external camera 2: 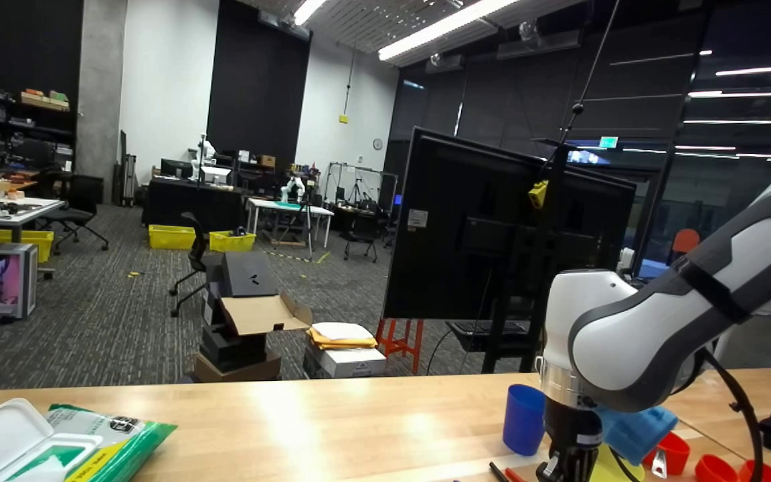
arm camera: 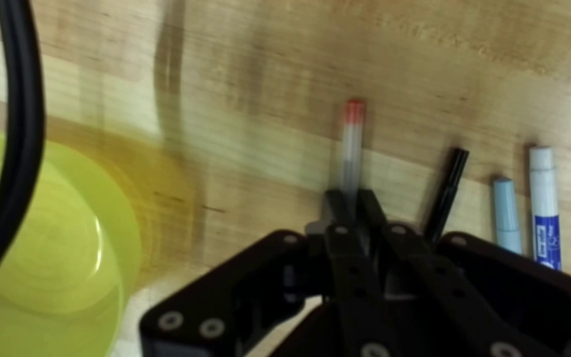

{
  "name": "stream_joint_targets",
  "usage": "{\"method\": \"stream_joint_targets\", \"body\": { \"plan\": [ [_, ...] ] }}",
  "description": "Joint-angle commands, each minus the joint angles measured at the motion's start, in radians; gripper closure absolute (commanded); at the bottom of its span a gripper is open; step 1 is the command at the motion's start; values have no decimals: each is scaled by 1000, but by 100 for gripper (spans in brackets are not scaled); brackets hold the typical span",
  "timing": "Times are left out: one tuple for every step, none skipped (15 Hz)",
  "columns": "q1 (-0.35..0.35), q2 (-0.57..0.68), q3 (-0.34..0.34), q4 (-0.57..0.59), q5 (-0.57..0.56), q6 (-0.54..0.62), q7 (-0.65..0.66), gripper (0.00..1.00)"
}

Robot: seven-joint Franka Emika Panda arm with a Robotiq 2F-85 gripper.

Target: Move the red pen to the left

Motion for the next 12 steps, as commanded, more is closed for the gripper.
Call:
{"method": "stream_joint_targets", "body": {
  "plan": [
    [-1, -24, -4, -27, -11, 11, 1, 98],
    [-1, -29, -3, -30, -10, 10, 0, 98],
    [-1, -38, 3, -33, 1, -2, -12, 98],
    [3, -48, 2, -35, -3, -14, 0, 98],
    [4, -53, 4, -36, 0, -21, 0, 98],
    [5, -60, 6, -37, 2, -32, 3, 98],
    [8, -66, 6, -36, 0, -43, 9, 98],
    [9, -74, 10, -34, 5, -59, 7, 98],
    [11, -83, 14, -31, 9, -79, 9, 98],
    [15, -94, 19, -29, 10, -95, 12, 98],
    [19, -105, 24, -29, 9, -104, 13, 98],
    [23, -115, 29, -28, 8, -116, 14, 98]
  ]
}}
